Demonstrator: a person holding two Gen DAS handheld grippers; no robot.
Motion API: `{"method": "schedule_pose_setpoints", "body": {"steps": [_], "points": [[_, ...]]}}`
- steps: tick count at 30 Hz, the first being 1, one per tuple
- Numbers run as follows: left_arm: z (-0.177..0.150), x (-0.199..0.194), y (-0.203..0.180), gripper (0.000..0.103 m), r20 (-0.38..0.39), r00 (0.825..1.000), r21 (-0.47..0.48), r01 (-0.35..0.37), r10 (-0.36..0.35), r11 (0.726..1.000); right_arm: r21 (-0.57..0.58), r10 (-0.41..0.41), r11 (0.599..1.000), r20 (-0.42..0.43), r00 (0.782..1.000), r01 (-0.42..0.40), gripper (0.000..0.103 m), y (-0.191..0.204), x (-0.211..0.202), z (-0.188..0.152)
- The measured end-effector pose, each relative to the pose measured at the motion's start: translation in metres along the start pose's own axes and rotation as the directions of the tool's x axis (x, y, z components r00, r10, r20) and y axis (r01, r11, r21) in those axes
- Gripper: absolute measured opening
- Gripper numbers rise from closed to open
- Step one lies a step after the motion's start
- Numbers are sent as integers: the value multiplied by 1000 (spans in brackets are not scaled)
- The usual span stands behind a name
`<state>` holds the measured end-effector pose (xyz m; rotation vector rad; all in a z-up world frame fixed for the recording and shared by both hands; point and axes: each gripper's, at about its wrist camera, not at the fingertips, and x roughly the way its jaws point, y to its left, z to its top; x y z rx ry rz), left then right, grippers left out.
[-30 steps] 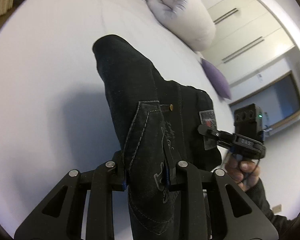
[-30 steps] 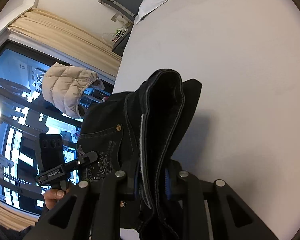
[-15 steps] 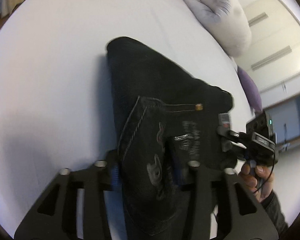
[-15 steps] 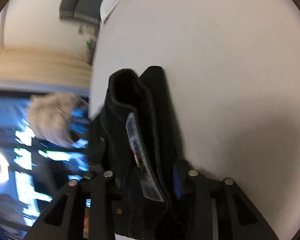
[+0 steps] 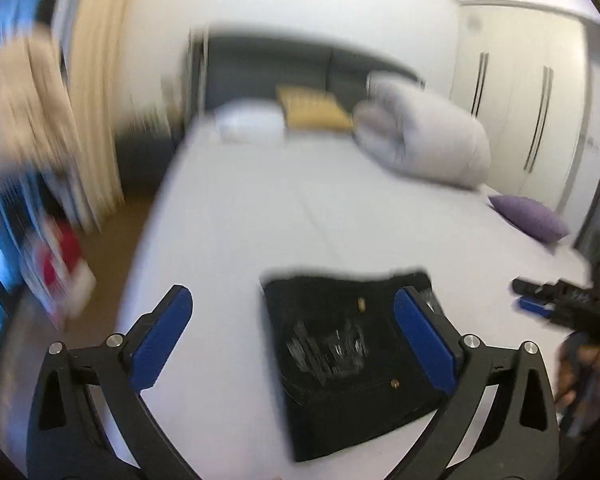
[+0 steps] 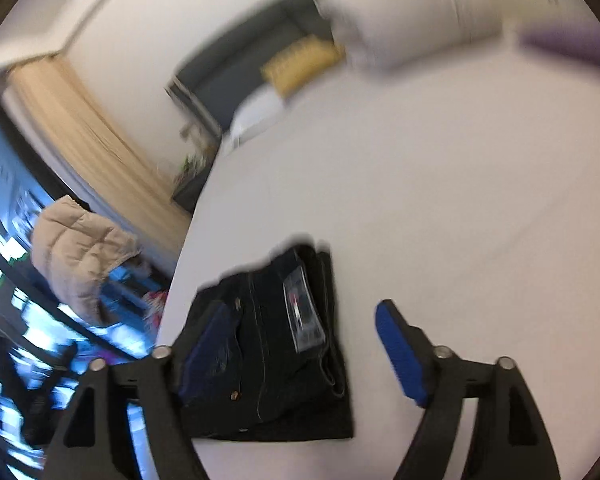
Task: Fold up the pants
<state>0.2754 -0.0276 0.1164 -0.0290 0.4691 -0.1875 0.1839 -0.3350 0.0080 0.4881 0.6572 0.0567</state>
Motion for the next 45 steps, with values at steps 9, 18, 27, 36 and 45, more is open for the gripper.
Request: {"method": "schedule_pose_setpoints", "body": {"steps": [9, 18, 27, 36, 45], "points": [[45, -169, -50, 103, 408, 890, 121, -272, 201, 955, -270, 3, 946, 558, 830, 177, 103, 102, -167, 23], [60, -228, -59, 103, 367, 903, 77, -269, 224, 960, -287, 48, 935, 682, 729, 207, 103, 143, -253, 29], [47, -211, -64, 103, 138, 964, 84, -240, 227, 967, -270, -31, 937, 568, 822, 222, 103, 138, -235, 22], [-1, -145, -60, 103, -89, 969, 47, -227, 231, 973, -238, -193, 930, 330, 924, 279, 103, 112, -176, -12], [-46, -82, -52, 103, -264, 945, 17, -194, 192, 981, -267, -273, 917, 120, 954, 296, 103, 98, -135, -47]]}}
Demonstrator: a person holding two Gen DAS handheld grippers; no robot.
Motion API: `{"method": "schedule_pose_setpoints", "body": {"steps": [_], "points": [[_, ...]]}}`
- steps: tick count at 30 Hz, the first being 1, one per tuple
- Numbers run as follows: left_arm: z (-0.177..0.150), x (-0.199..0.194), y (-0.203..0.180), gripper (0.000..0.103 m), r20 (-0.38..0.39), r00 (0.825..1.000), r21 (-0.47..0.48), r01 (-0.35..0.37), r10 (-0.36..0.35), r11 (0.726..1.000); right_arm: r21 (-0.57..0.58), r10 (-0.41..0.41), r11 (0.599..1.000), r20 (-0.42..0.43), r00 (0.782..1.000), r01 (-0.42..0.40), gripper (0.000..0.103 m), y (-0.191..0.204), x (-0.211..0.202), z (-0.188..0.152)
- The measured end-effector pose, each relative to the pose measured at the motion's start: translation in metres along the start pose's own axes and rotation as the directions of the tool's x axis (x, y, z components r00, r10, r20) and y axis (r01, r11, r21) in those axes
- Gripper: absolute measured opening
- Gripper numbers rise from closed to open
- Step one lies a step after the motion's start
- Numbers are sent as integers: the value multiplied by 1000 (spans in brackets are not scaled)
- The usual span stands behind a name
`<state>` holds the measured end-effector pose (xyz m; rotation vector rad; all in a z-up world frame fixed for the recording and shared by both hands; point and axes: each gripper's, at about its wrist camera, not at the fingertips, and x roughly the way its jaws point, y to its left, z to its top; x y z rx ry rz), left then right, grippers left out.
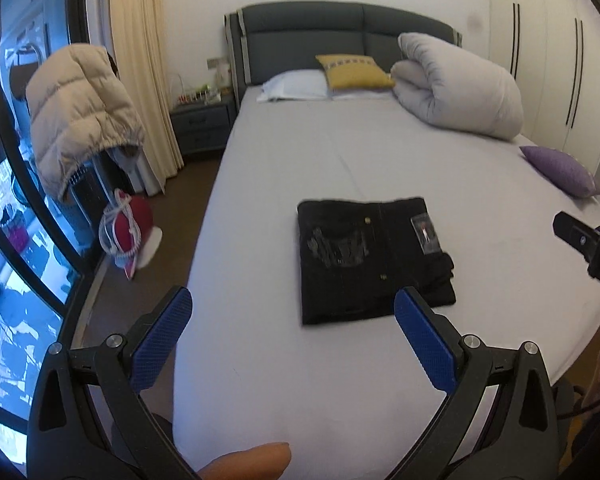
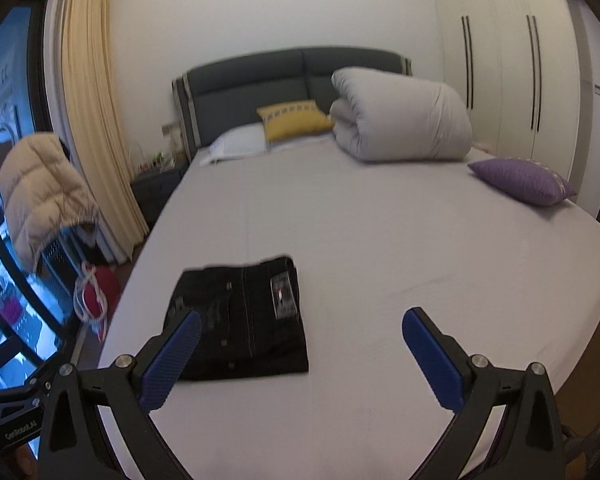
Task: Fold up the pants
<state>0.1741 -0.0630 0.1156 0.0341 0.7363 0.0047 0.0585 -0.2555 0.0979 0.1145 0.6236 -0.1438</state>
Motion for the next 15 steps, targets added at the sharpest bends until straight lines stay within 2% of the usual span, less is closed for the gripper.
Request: {"method": "schedule_pose_setpoints", "body": {"steps": [8, 15], "points": [[-14, 36, -3, 103, -54, 998, -15, 9, -10, 1000, -28, 14, 999, -74, 997, -16, 103, 4, 10, -14], [-20, 44, -4, 103, -80, 997, -20, 5, -6, 1000, -58, 23, 998, -108, 994, -30, 103, 9, 15, -20]]}}
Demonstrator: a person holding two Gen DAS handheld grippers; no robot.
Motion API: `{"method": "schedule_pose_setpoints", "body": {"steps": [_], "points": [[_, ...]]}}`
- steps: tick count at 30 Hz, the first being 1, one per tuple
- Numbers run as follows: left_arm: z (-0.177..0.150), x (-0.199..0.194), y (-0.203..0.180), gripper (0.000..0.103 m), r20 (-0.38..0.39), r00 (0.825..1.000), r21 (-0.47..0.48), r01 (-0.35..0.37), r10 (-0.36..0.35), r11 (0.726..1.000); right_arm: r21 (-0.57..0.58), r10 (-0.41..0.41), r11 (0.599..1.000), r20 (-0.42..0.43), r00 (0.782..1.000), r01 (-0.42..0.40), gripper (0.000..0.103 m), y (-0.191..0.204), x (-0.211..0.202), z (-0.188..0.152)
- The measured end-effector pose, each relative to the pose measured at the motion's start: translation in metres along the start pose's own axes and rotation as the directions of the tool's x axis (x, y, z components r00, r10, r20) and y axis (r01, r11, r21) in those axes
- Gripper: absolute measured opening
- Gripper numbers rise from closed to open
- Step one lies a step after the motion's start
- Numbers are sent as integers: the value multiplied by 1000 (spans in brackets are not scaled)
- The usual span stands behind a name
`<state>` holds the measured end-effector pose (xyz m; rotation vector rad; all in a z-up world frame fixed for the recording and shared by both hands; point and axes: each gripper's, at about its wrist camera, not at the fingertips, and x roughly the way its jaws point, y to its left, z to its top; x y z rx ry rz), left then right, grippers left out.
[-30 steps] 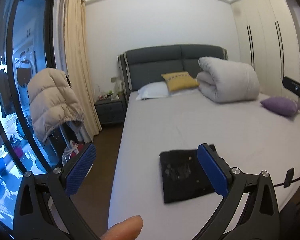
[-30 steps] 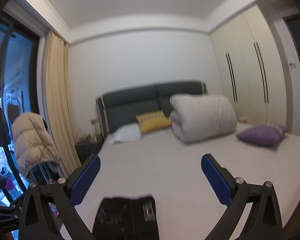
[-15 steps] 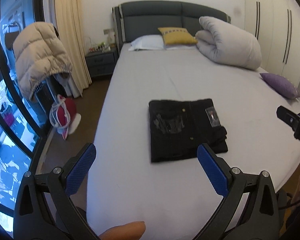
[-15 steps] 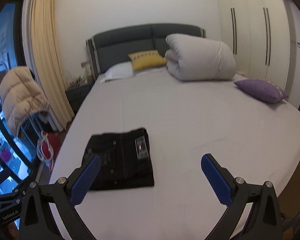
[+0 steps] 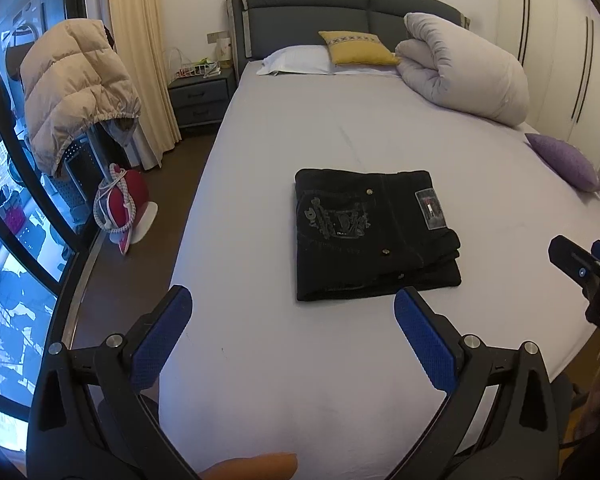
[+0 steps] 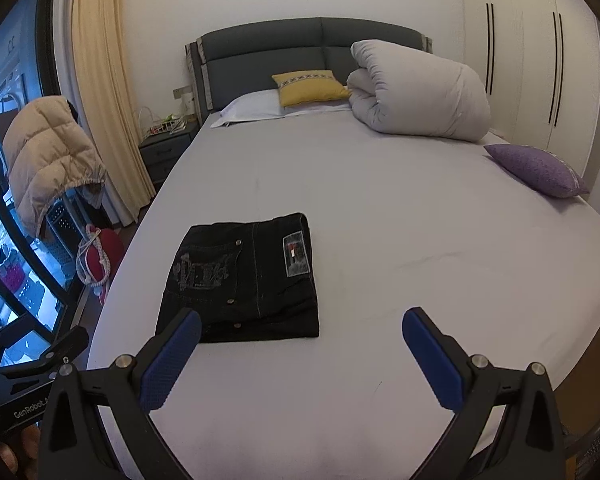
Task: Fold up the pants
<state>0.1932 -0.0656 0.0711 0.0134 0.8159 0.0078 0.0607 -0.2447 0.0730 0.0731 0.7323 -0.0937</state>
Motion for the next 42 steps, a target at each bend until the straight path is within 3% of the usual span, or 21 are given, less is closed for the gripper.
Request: {"method": "schedule_pose_setpoints", "body": {"steps": [42], "points": [[-13, 19, 4, 103, -63, 998, -18, 15, -16, 1000, -41, 8, 999, -67, 998, -11, 103, 12, 15, -14]]}}
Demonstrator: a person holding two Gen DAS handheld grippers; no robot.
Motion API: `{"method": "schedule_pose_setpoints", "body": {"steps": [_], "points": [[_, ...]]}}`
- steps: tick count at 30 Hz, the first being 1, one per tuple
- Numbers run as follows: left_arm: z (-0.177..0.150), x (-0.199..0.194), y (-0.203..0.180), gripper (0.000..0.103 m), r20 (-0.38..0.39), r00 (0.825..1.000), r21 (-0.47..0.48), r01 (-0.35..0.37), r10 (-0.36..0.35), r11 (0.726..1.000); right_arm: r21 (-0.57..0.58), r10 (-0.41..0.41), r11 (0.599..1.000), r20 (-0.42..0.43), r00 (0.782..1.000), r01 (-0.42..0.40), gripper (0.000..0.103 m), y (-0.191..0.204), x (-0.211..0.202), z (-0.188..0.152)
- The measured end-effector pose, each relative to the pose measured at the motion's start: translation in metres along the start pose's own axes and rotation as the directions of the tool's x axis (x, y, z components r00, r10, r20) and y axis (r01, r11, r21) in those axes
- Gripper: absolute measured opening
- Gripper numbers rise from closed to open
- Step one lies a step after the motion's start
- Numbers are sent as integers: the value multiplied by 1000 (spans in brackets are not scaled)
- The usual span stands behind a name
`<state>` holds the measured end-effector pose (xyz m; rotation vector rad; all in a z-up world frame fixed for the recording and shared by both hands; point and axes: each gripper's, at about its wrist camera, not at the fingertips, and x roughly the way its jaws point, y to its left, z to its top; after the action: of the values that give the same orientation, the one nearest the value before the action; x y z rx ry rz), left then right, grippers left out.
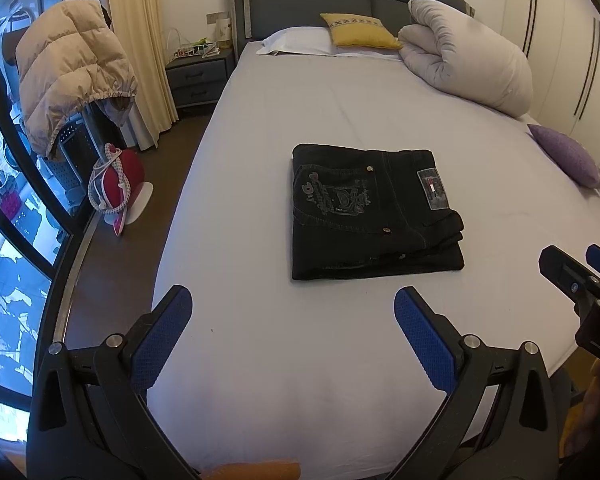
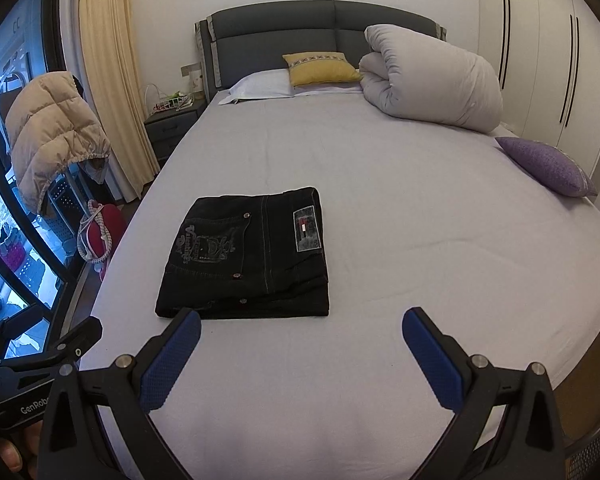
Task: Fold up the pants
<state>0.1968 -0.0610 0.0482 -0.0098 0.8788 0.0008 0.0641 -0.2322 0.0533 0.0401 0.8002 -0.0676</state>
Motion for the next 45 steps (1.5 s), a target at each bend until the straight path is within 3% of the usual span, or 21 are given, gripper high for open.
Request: {"method": "schedule_pose_setpoints", "body": {"steps": [45], "points": [[-3, 2, 5, 103, -9, 1000, -7, -3, 3, 1000, -2, 2, 1000, -7, 1000, -2, 103, 1, 2, -3]]}}
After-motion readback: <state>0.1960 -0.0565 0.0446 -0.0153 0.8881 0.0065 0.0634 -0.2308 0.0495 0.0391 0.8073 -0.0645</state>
